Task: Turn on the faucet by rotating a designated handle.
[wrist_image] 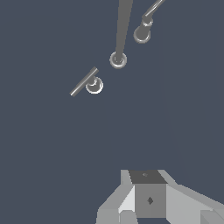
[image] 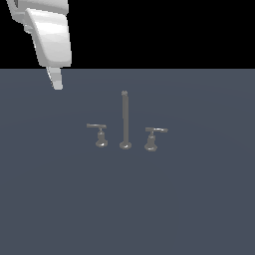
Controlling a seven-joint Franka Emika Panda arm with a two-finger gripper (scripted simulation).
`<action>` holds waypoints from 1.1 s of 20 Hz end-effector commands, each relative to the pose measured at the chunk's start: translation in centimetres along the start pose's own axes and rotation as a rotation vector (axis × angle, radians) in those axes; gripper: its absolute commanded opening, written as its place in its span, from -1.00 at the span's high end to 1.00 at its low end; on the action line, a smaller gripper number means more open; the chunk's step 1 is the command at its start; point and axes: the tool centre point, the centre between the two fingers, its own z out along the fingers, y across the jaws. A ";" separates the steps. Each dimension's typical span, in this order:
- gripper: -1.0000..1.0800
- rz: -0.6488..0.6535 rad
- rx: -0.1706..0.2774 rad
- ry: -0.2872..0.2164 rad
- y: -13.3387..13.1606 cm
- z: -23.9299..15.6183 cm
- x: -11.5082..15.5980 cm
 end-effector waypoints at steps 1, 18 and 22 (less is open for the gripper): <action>1.00 0.045 0.001 -0.001 -0.9 1.0 0.4; 1.00 0.364 0.001 -0.001 -6.9 8.3 4.8; 1.00 0.460 0.000 0.000 -8.4 10.4 6.5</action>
